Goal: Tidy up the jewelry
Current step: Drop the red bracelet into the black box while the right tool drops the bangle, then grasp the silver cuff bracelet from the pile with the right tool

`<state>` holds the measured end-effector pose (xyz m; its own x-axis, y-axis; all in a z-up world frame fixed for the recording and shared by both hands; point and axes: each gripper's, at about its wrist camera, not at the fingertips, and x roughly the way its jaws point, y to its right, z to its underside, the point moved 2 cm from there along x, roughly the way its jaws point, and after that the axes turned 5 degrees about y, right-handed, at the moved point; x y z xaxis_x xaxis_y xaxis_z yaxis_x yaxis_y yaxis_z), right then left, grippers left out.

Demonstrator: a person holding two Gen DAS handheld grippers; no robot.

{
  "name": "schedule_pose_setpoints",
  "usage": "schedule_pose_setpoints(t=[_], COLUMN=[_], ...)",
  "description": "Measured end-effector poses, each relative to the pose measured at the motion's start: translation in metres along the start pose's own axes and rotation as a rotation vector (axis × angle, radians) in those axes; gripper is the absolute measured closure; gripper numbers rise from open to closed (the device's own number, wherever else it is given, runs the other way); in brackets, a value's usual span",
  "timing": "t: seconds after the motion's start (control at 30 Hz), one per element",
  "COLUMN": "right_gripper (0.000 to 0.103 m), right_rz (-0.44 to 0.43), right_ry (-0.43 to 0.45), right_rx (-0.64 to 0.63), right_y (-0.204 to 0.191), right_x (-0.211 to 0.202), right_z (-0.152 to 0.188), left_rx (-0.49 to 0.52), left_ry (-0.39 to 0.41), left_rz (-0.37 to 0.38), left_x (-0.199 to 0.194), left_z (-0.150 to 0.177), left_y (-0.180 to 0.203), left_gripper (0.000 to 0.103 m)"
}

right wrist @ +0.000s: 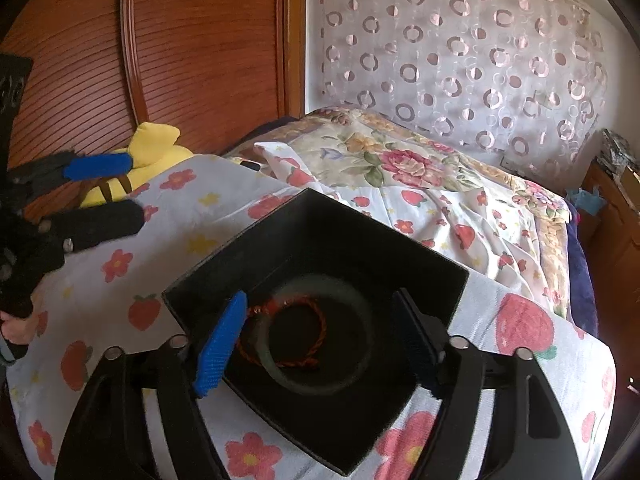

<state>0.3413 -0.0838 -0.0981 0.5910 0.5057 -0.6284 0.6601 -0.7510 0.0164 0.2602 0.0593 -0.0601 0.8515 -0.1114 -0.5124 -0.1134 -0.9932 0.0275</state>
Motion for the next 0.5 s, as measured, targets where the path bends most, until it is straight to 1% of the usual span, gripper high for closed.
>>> schedule_pose_setpoints(t=[0.1,0.2,0.33,0.5], right_gripper=[0.023,0.023,0.023,0.023], right_rz=[0.01,0.017,0.018,0.024], right_ry=[0.007,0.029,0.06,0.068], right_rx=[0.001,0.013,0.036,0.053], right_y=[0.0,0.0,-0.001,-0.006], right_x=[-0.006,-0.022,-0.056,-0.087], right_z=[-0.003,-0.001,0.015,0.041], left_rx=[-0.007,-0.013,-0.005,-0.006], left_ry=[0.001,0.004,0.004,0.004], left_rz=[0.0,0.002,0.02,0.029], left_x=[-0.007,-0.016,-0.033,-0.05], left_z=[0.006,0.011,0.024,0.041], left_y=[0.001,0.003,0.012,0.022], left_gripper=[0.011,0.008,0.008,0.008])
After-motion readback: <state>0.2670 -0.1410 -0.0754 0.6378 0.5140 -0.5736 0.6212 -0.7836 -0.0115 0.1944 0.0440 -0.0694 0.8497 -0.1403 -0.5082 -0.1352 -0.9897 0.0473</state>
